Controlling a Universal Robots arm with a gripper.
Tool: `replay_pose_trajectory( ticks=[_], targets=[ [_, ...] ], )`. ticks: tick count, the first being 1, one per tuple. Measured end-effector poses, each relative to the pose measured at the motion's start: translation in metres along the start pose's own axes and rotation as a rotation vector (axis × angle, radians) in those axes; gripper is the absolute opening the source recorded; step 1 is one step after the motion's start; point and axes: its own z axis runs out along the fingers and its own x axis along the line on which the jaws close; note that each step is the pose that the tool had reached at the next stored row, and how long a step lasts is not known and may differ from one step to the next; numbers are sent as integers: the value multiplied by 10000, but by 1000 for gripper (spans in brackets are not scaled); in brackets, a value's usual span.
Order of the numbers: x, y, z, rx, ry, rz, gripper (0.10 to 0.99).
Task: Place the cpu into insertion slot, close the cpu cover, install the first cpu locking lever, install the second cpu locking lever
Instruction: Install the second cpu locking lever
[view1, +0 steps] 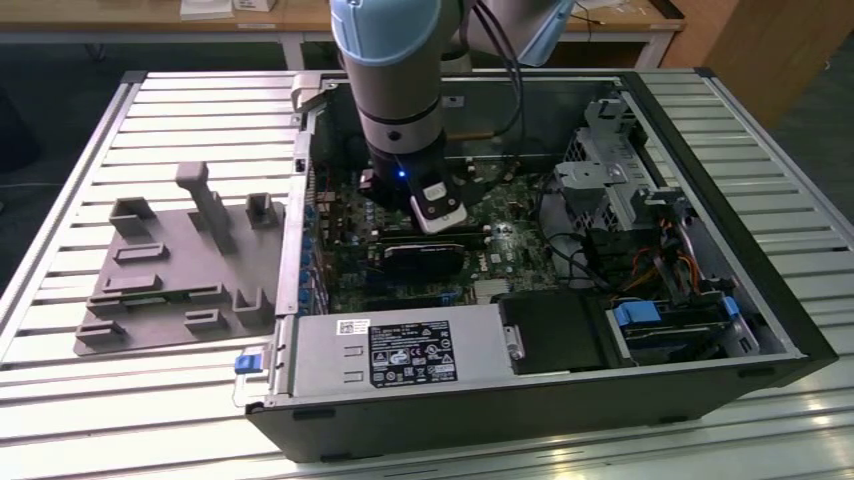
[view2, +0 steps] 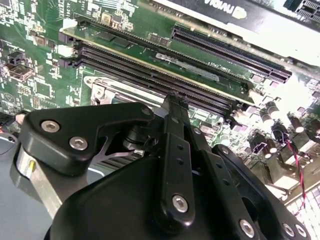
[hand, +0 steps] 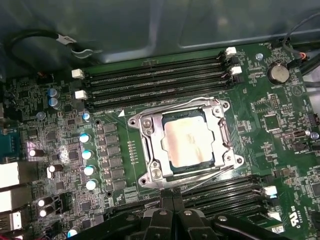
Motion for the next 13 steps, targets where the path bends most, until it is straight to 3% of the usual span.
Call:
replay_pose_trajectory(
  ticks=[5,13],
  targets=[
    [16,-32,27,-171,36,21,102],
    [51,-72,46,-714,153,75,102]
  ],
)
